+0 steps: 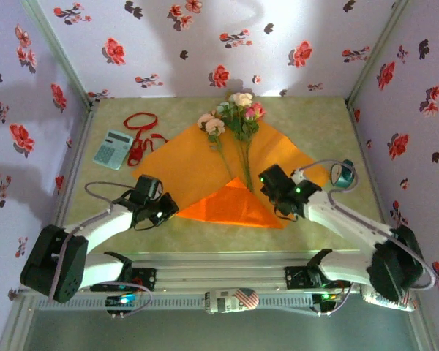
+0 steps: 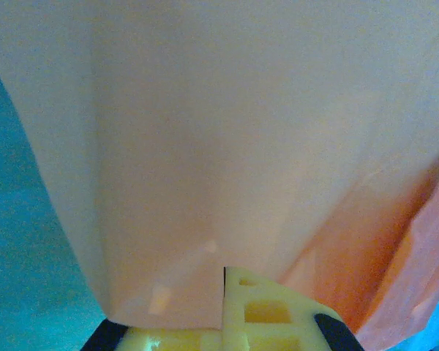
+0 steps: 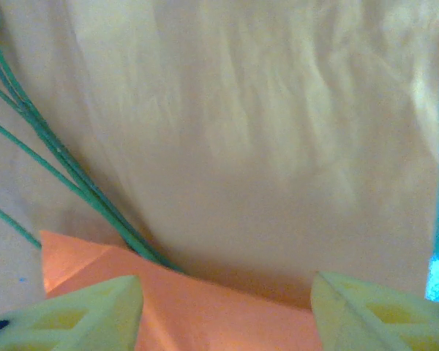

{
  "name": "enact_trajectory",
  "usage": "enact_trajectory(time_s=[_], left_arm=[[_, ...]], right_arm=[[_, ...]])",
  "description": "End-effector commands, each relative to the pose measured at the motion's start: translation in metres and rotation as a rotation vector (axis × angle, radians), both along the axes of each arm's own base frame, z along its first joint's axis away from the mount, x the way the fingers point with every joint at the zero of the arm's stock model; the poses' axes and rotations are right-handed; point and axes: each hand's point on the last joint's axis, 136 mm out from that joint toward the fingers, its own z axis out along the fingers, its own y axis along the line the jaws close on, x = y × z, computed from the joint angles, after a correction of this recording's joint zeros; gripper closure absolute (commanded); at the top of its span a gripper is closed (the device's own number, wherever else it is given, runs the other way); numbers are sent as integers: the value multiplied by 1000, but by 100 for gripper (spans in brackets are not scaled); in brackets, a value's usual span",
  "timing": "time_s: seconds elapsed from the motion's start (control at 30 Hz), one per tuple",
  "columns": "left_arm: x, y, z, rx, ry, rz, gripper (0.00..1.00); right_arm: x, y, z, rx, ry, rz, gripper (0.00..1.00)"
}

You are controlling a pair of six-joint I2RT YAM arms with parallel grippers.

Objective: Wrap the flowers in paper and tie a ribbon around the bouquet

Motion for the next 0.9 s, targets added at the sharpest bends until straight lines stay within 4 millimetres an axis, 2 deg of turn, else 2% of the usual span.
enact_trajectory(time_s=[0.0,0.07,0.13,0.3,0.47,0.67,0.87], left_arm=[[-6,0,-8,35,15,-42,100],[-7,-1,-12,41,24,-52,100],[-6,-3,-13,44,22,-57,100],[-4,-5,-15,48,17,-59,100],[-5,-6,-18,51,22,-65,100],[-5,-9,-20,49,22,-70,100],[-5,-10,-19,46,17,-74,100]], right_arm=[[43,38,-8,55,37,281,37],[70,59,-12,87,70,372,39],[87,73,-20,90,112,433,41],[103,80,-46,101,170,445,42],[108,106,-53,203,159,486,38],[100,121,-60,226,183,497,38],[106,133,-57,260,160,472,37]])
